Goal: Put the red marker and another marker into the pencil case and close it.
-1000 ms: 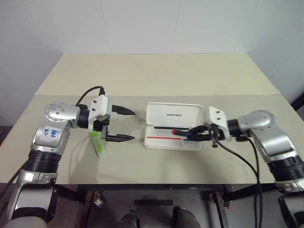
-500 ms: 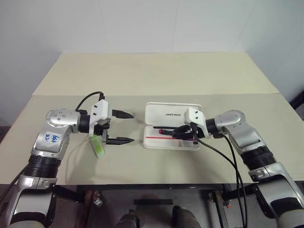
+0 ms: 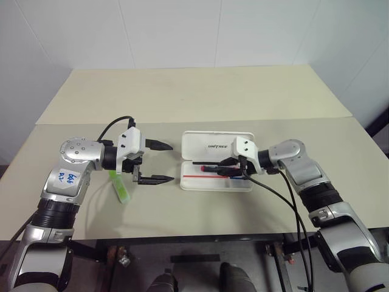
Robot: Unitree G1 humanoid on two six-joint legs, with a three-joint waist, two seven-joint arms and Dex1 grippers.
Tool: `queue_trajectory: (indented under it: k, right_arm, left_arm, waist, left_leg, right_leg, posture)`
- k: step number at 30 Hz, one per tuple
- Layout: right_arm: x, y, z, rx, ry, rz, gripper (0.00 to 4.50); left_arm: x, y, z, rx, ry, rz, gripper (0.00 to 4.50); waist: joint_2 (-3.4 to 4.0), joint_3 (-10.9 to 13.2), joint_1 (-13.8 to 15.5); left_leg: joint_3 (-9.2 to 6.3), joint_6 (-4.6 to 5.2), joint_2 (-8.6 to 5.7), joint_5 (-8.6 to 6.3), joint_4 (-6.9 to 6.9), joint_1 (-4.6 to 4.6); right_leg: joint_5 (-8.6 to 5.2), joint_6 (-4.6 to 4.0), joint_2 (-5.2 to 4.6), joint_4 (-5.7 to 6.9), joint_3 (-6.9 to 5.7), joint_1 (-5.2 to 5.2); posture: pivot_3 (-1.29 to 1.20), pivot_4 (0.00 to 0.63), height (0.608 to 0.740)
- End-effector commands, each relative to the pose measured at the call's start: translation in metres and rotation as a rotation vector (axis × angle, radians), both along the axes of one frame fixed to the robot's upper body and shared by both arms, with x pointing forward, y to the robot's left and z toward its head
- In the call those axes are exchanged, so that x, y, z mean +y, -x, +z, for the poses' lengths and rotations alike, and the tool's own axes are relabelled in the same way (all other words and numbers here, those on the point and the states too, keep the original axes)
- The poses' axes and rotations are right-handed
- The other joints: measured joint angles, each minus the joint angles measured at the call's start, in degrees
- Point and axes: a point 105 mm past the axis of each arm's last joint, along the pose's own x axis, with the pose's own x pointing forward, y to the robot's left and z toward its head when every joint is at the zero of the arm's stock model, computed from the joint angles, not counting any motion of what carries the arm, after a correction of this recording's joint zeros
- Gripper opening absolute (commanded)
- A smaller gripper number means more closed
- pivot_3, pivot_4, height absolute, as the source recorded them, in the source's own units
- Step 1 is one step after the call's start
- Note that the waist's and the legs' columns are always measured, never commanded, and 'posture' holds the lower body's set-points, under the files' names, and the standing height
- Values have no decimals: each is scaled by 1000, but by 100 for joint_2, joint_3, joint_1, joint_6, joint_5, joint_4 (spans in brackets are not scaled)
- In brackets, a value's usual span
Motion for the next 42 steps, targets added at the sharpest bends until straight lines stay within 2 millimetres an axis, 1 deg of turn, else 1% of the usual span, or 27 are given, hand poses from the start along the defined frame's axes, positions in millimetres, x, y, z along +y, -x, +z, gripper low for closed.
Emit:
queue_trajectory:
  k: [1, 2, 10, 15, 16, 18, 19, 20, 22, 23, 25, 27, 28, 30, 33, 35, 37, 40, 42]
  right_arm:
    - [11, 3, 25, -61, -73, 53, 2965]
    - [13, 6, 29, -61, -87, 65, 3285]
    - [23, 30, 42, -62, -153, 148, 3285]
    - [19, 50, 45, -39, -206, 173, 3285]
    - [13, 56, 44, -37, -211, 165, 3640]
    - [3, 65, 43, -36, -216, 145, 4124]
    - [-2, 68, 42, -36, -217, 136, 4475]
    - [-8, 72, 42, -37, -219, 121, 4475]
    - [-29, 77, 45, -68, -221, 55, 4475]
    - [-41, 78, 47, -85, -223, 11, 4475]
    - [-53, 79, 51, -104, -227, -36, 4475]
    - [-74, 76, 54, -136, -218, -115, 4475]
    - [-91, 76, 56, -146, -204, -165, 4475]
    - [-113, 78, 58, -155, -175, -231, 4475]
    - [-135, 80, 60, -172, -145, -297, 4475]
    - [-142, 80, 62, -183, -141, -328, 4475]
    - [-145, 79, 63, -194, -141, -345, 4475]
    - [-144, 78, 62, -193, -160, -352, 4475]
    - [-140, 79, 59, -186, -165, -345, 4475]
  left_arm:
    - [-1, 1, 10, -32, 24, -8, 4500]
    - [-1, 0, 10, -33, 25, -9, 4500]
    - [-3, -1, 9, -31, 28, -12, 4500]
    - [-4, -1, 8, -28, 32, -10, 4500]
    - [-3, 0, 6, -25, 32, 1, 4500]
    - [0, 0, 4, -15, 35, 25, 4500]
    - [1, 1, 3, -10, 38, 35, 4500]
    - [3, 1, 2, -6, 41, 54, 4500]
    - [11, 0, -2, 8, 47, 124, 4500]
    - [14, -1, -3, 17, 62, 166, 4500]
    - [18, -1, -4, 30, 83, 216, 4500]
    - [23, -5, -10, 39, 97, 305, 4500]
    - [25, -7, -15, 51, 117, 381, 4500]
    - [25, -8, -23, 96, 168, 488, 4500]
    - [26, -11, -35, 159, 234, 684, 4500]
    - [31, -13, -40, 192, 277, 823, 4500]
    - [35, -12, -45, 229, 298, 916, 4500]
    - [47, -8, -52, 230, 309, 1109, 4500]
    - [53, -5, -55, 235, 294, 1190, 4500]
  waist:
    - [0, 0, 4]
    - [0, 0, 6]
    - [0, 0, 14]
    - [0, 0, 21]
    - [0, 0, 23]
    - [0, 0, 34]
    - [0, 0, 37]
    - [0, 0, 38]
    - [-1, 1, 43]
    - [-2, 1, 46]
    - [-2, 1, 28]
    - [-3, 2, 19]
    - [-3, 1, 34]
    - [-3, 2, 54]
    - [-5, 3, 109]
    - [-8, 4, 133]
    - [-11, 5, 144]
    - [-11, 5, 153]
    - [-13, 6, 169]
  left_leg:
    - [0, 0, 0, 0, 0, 0]
    - [0, 0, 1, 0, 0, 0]
    - [-1, -1, 2, -1, 0, -1]
    - [0, -1, 1, -1, 0, -1]
    - [0, 0, 1, -1, 0, -2]
    - [0, 1, 2, -2, 0, -2]
    - [0, 1, 1, -2, 0, -2]
    - [1, 4, 2, -4, 0, -3]
    - [3, 11, 1, -8, 1, -3]
    - [3, 16, 1, -11, 0, -4]
    - [6, 22, 2, -15, 2, -3]
    - [9, 24, 3, -16, 3, 2]
    - [10, 23, 5, -15, 3, 7]
    - [11, 23, 5, -15, 1, 15]
    - [16, 24, 5, -16, 3, 18]
    - [23, 25, 4, -16, 8, 22]
    - [29, 23, 7, -15, 11, 31]
    - [35, 19, 16, -13, 10, 35]
    - [39, 18, 20, -12, 12, 36]
  right_leg:
    - [0, 0, 0, 0, 0, 0]
    - [0, 0, 1, 0, 0, 0]
    - [0, 0, 2, 1, 2, -2]
    - [0, 0, 2, 1, 3, -2]
    - [0, 0, 2, 0, 3, -2]
    - [0, 0, 2, -1, 3, -2]
    - [0, 0, 2, -2, 3, -2]
    - [0, 0, 2, -2, 3, -1]
    - [0, 0, 2, -3, 6, -1]
    - [0, 0, 2, -4, 7, -1]
    - [0, 0, 2, -1, 10, -1]
    - [1, -3, 2, 1, 13, -1]
    - [2, -4, 3, -1, 15, 0]
    - [1, -4, 3, -5, 19, 7]
    - [1, -4, 5, -3, 28, 9]
    - [2, -3, 6, -3, 35, 10]
    - [2, -3, 12, 3, 45, 11]
    - [8, -11, 22, 2, 53, 10]
    - [11, -14, 27, 1, 57, 10]
  posture:
    - [0, 150, 740]
    - [0, 150, 740]
    - [0, 150, 740]
    - [0, 150, 740]
    - [0, 150, 740]
    - [0, 150, 740]
    - [0, 150, 740]
    - [0, 150, 740]
    - [0, 150, 740]
    - [0, 150, 740]
    - [0, 150, 740]
    - [0, 150, 740]
    - [0, 150, 740]
    - [0, 150, 740]
    - [0, 150, 740]
    - [0, 150, 740]
    - [0, 150, 740]
    - [0, 150, 740]
    - [0, 150, 740]
